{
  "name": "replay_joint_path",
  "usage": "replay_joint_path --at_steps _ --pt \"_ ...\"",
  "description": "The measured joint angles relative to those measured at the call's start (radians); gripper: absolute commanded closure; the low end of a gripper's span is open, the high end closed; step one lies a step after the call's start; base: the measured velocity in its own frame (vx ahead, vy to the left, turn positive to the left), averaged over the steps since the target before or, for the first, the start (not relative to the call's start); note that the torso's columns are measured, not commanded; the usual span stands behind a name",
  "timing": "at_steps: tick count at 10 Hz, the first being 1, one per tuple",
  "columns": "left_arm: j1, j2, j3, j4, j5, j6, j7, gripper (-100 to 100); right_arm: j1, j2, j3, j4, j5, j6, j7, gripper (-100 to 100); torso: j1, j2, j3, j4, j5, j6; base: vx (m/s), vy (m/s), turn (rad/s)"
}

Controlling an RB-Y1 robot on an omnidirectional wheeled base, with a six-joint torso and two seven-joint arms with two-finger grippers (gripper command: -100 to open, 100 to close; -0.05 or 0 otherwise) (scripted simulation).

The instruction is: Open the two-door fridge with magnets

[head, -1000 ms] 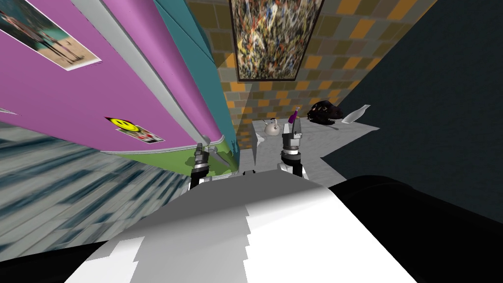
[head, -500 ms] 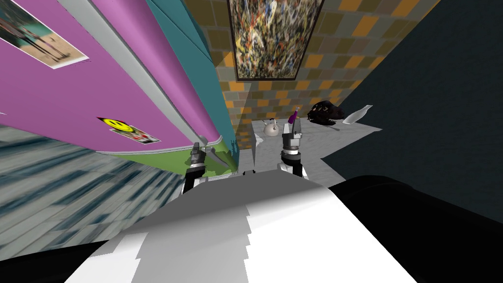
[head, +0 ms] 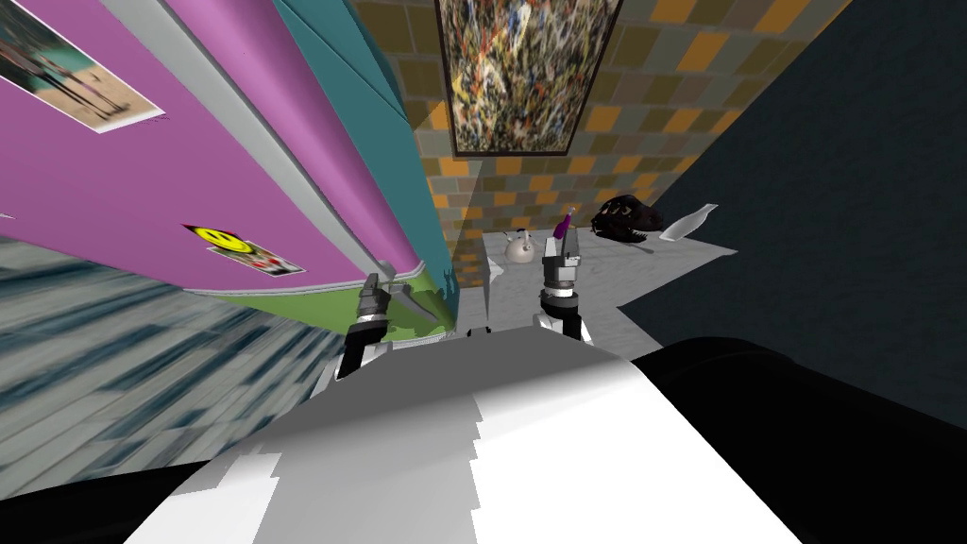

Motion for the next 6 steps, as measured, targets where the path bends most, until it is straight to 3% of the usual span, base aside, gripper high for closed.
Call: replay_joint_path --at_steps 6 --pt "0.028 0.04 0.032 -0.077 0.001 0.149 0.01 -100 0.0 0.0 0.0 0.0 0.0 0.0 0.0 0 -0.001 -0.004 -0.004 0.0 -0.002 0.003 0.013 -0.044 0.018"
